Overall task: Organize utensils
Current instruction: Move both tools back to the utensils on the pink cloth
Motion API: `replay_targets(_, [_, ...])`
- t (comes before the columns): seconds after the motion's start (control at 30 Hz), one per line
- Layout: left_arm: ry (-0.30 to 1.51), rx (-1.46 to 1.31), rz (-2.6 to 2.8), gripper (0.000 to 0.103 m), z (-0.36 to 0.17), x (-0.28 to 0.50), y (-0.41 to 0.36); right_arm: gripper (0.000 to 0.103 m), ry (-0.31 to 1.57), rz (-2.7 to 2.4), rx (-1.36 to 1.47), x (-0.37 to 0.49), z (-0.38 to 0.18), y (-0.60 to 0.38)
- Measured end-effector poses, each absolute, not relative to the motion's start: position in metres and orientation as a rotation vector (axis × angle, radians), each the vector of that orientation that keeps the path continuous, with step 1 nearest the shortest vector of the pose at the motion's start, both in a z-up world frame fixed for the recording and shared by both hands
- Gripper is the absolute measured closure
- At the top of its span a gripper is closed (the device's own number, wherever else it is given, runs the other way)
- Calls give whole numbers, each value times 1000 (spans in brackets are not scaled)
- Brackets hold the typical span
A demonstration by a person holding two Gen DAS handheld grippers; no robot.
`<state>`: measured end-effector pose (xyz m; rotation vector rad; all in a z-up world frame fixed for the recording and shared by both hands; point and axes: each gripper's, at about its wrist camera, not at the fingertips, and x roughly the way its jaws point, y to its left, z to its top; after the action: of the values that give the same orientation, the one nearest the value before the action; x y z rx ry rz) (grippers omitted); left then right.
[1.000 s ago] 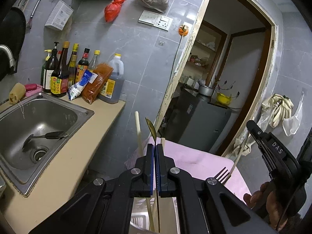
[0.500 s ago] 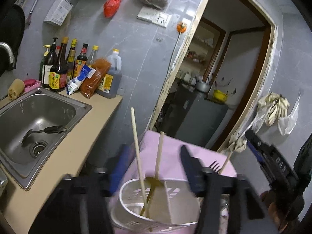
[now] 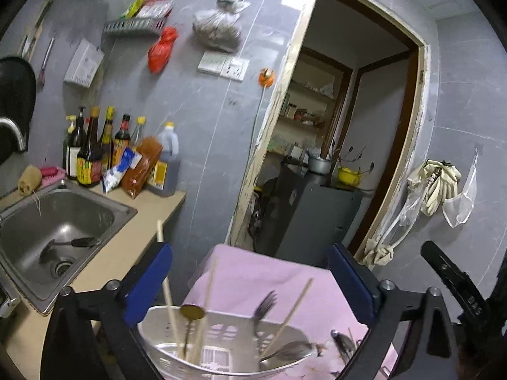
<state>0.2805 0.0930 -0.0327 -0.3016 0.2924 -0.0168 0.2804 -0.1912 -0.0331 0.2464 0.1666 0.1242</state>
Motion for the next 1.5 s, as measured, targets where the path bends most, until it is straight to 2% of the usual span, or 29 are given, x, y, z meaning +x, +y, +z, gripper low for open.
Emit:
replay_targets(0.13, [266, -254, -22, 1, -27, 275, 60, 6, 150, 91, 205, 273, -25, -221])
replay_targets(0.5, [295, -162, -78, 1, -39, 273, -28, 5, 200, -23, 177, 271, -39, -315])
replay_targets(0.83, [416, -149, -107, 1, -93, 302, -83, 5, 388, -68, 145, 297, -105, -363])
replay_targets(1.17, [641, -153, -152, 1, -158, 347, -113, 5, 656, 5, 117, 325, -191, -364])
replay_targets(1.23, [666, -149, -169, 4, -166, 353, -116, 5, 693, 30, 125, 327, -205, -361])
replay_targets(1.3, [697, -133, -189, 17, -175, 358, -119, 5, 726, 58, 136, 329, -216, -358])
replay_targets(1.33, [720, -123, -203, 18, -180, 361, -122, 7, 743, 75, 134, 330, -221, -355])
replay_targets(1.4, [752, -114, -224, 28, -189, 365, -125, 13, 767, 109, 118, 333, -227, -348])
replay_targets(1.43, [773, -115, -239, 31, -194, 367, -127, 19, 782, 131, 109, 335, -230, -345])
replay_targets(1.5, [807, -130, -266, 43, -202, 369, -129, 32, 808, 169, 106, 339, -235, -340])
